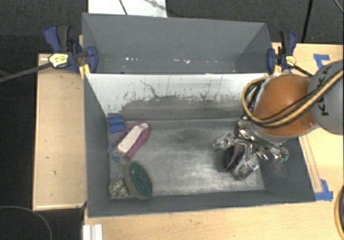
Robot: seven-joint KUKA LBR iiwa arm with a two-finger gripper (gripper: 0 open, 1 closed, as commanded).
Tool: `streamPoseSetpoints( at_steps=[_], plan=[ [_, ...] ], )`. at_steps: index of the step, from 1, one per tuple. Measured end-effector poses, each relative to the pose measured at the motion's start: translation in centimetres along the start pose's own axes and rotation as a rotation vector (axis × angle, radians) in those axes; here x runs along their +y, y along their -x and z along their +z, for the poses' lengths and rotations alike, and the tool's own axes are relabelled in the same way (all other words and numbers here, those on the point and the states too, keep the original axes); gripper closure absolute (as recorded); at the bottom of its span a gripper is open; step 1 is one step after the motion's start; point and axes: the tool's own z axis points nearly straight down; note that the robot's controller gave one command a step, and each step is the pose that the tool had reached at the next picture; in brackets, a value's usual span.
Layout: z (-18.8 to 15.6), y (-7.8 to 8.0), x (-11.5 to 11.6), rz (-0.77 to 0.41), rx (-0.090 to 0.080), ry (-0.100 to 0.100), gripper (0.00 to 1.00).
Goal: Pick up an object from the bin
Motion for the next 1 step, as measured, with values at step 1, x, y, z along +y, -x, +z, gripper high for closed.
streamPoseSetpoints(
  at_steps=[1],
  plan=[
    [-0.19,0.25,-0.03,0.004,-0.007,-0.003,1.0]
  ],
)
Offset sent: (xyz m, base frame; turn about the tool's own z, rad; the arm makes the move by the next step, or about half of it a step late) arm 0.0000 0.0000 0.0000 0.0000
